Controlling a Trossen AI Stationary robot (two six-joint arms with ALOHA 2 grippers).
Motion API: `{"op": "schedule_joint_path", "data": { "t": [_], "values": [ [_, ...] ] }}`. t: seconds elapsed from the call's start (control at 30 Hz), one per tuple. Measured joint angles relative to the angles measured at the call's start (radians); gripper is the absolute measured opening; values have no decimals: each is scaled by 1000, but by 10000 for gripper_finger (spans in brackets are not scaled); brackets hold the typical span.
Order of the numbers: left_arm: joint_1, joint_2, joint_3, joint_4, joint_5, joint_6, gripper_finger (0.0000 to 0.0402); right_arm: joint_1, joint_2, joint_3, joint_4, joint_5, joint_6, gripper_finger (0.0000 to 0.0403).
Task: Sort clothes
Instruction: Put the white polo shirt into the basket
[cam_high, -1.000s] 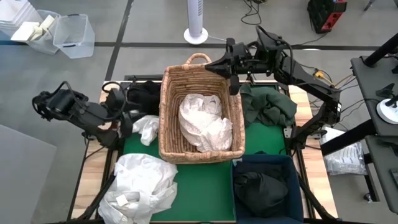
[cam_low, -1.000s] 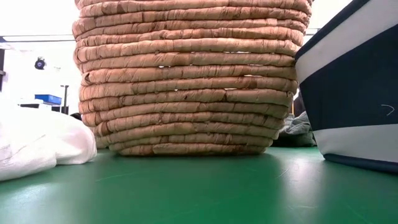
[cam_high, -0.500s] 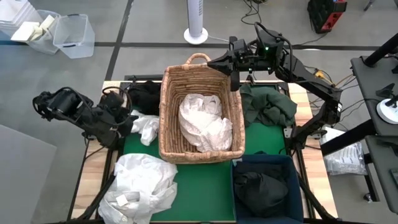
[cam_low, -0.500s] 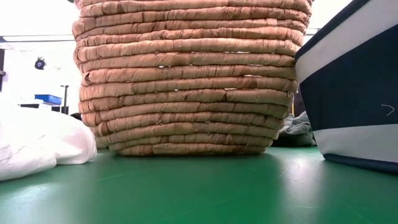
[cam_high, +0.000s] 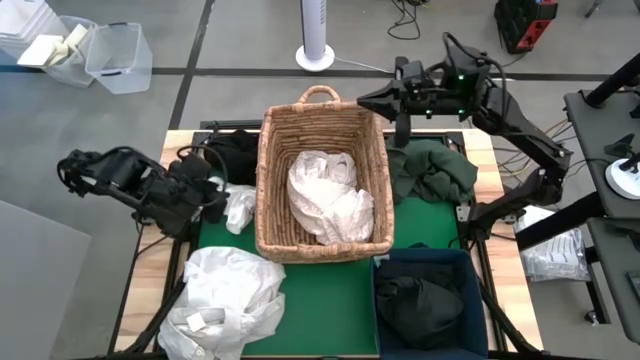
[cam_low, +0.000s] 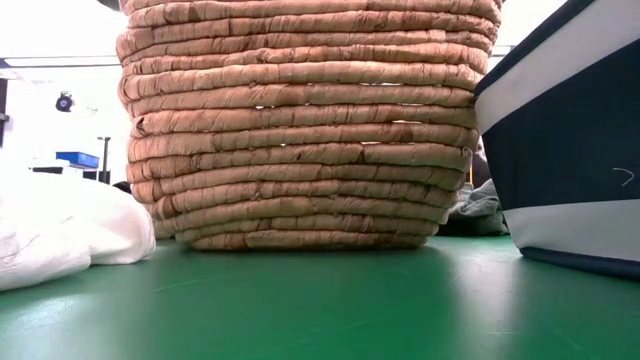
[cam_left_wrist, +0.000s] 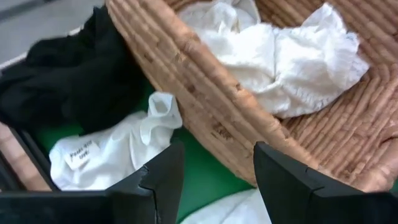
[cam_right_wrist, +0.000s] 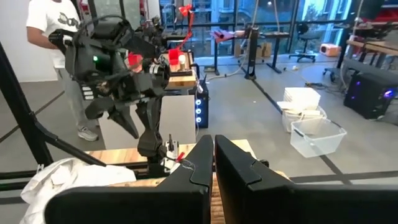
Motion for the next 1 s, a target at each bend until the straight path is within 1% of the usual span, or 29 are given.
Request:
{"op": "schedule_joint_path", "data": {
  "t": [0.13, 0.27, 0.43, 0.53, 0.63, 0.73, 0.83, 0.9, 1.0],
  "values": [
    [43, -26, -44, 0, 56, -24, 162, 0, -16, 0, -13, 1, -5, 9],
    [100, -67, -109, -1, 106, -50, 155, 0, -27, 0, -64, 1, -1, 9],
    [158, -100, -190, -1, 126, -111, 155, 0, -41, -1, -142, 2, 1, 9],
    [173, -113, -223, -1, 163, -106, 155, 0, -61, -1, -171, 3, 6, 9],
    [173, -115, -229, -1, 263, -54, 155, 0, -87, -1, -208, 3, 15, 9],
    [173, -113, -216, 0, 395, 44, 154, 0, -111, -1, -259, 3, 23, 9],
    [172, -111, -189, 0, 484, 132, 155, 0, -133, -1, -311, 25, 46, 9],
    [172, -111, -171, -1, 536, 151, 155, 0, -145, -1, -351, 59, 67, 9],
    [171, -111, -150, 0, 640, 131, 155, 0, -153, -1, -417, 114, 105, 9]
  ]
}}
